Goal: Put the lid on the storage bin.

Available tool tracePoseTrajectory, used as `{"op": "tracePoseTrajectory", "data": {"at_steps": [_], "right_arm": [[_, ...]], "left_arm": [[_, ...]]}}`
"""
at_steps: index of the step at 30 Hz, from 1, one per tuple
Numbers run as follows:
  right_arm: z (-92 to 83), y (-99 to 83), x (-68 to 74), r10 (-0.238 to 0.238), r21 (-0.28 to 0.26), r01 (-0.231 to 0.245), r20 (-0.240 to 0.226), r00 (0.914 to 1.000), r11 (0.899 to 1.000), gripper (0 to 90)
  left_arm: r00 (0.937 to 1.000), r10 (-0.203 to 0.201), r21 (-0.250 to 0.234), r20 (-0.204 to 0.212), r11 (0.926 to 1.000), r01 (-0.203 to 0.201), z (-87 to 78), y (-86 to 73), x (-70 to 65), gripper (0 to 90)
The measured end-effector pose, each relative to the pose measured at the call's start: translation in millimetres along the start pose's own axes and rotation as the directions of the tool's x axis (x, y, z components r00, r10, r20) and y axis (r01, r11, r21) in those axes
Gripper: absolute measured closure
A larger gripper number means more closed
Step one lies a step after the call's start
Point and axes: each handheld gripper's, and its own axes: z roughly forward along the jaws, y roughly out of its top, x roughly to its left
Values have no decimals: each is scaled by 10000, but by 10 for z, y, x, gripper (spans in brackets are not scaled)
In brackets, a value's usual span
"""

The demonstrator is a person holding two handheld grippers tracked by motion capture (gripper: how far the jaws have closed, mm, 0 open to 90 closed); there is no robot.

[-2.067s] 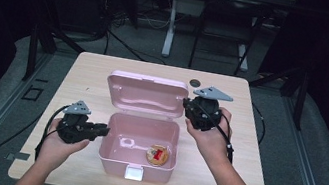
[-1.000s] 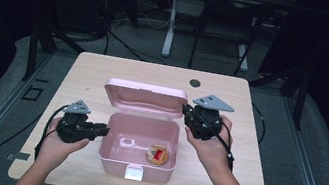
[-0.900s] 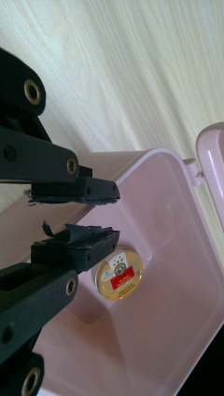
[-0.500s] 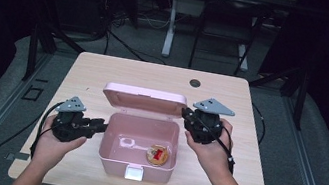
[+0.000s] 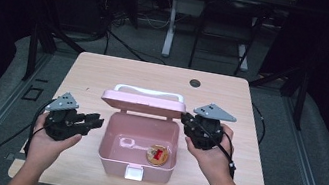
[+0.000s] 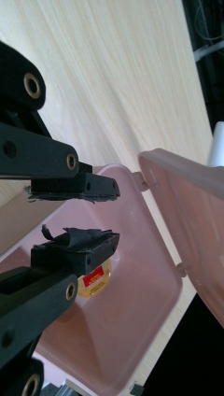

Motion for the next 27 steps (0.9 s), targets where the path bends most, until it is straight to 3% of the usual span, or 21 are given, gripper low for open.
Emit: {"op": "tracePoseTrajectory", "data": {"at_steps": [8, 14, 27], "right_arm": [[-33, -57, 20, -128, 34, 128, -48, 9999, 9999, 826], [-59, -101, 35, -115, 59, 116, -158, 9998, 9999, 821], [-100, -196, 61, -148, 110, 152, -295, 9995, 9998, 814]], "left_arm": [[9999, 112, -248, -121, 9996, -115, -78, 39, -33, 716], [9984, 268, -651, -508, 9974, -301, -135, 75, -100, 713], [9983, 359, -838, -467, 9957, -397, -184, 113, -173, 738]]}}
